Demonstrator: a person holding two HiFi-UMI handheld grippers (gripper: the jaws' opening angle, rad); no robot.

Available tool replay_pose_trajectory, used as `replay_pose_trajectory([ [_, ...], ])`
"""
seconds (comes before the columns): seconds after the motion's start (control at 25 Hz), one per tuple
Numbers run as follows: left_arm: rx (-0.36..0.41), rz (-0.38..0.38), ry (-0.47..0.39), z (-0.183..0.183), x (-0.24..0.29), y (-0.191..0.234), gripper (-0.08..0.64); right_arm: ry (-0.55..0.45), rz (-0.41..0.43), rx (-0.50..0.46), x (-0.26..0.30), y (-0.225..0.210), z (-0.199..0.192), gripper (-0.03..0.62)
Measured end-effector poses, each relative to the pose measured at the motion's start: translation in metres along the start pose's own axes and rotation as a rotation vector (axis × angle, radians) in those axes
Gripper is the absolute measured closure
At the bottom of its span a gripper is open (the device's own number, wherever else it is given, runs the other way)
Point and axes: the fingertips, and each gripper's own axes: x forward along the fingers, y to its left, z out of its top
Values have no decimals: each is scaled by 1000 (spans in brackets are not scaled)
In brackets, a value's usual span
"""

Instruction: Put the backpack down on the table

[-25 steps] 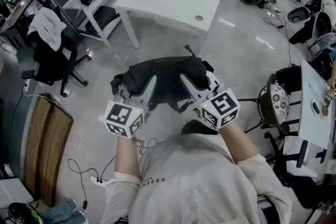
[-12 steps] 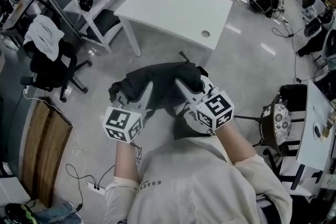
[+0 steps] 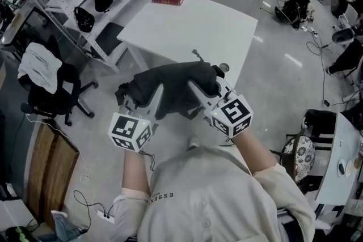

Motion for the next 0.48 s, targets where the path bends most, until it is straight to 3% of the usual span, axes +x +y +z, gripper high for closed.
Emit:
replay_pose_trajectory([
  [0.48,69,-125,-60,49,148,55,492,-53,-124,-70,58,-141,35,508],
])
